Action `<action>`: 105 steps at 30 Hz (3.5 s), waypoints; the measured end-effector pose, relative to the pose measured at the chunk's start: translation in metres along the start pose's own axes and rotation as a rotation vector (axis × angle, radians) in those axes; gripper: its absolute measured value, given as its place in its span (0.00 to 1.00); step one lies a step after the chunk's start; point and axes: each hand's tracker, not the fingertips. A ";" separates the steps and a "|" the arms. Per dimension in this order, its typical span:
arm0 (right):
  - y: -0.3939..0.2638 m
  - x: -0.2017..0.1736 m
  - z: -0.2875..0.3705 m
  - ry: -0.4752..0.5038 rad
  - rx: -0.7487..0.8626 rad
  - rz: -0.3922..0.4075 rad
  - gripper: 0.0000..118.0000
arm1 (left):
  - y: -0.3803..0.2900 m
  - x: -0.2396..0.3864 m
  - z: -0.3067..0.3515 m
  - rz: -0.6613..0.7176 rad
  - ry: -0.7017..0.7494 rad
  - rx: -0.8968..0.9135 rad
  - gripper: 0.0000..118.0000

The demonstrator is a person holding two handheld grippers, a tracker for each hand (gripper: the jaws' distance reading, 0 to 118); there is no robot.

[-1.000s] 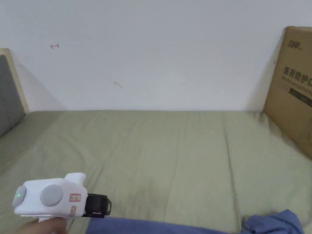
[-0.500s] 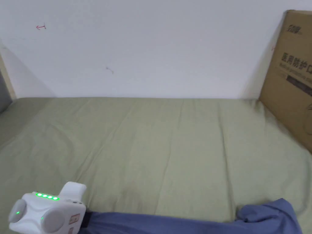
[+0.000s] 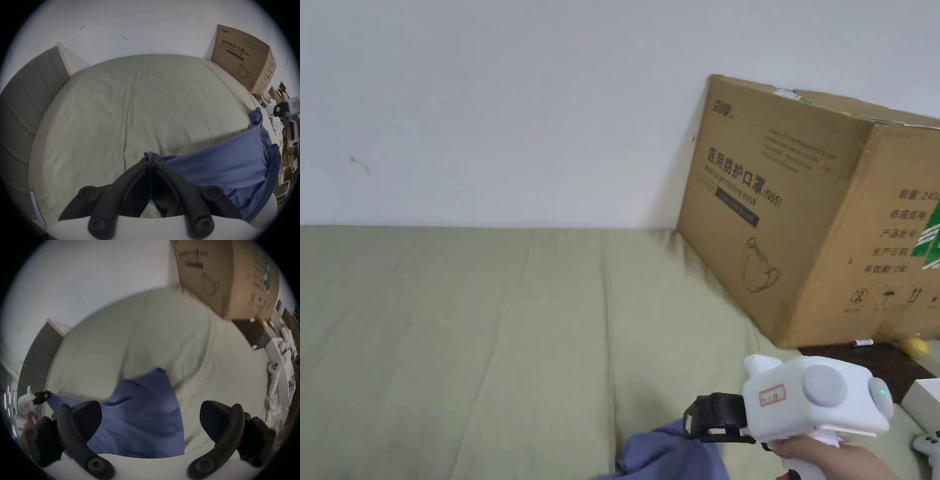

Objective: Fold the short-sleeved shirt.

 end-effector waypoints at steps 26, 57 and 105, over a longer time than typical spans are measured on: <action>-0.006 -0.017 0.173 0.051 0.350 0.099 0.00 | 0.048 0.002 0.141 0.051 -0.024 0.247 0.00; 0.245 -0.206 0.393 -0.188 1.078 0.277 0.00 | 0.342 -0.015 0.227 0.109 0.156 0.737 0.00; -0.316 0.047 0.156 -0.089 0.279 0.019 0.99 | -0.241 0.035 0.183 0.035 -0.048 0.236 0.95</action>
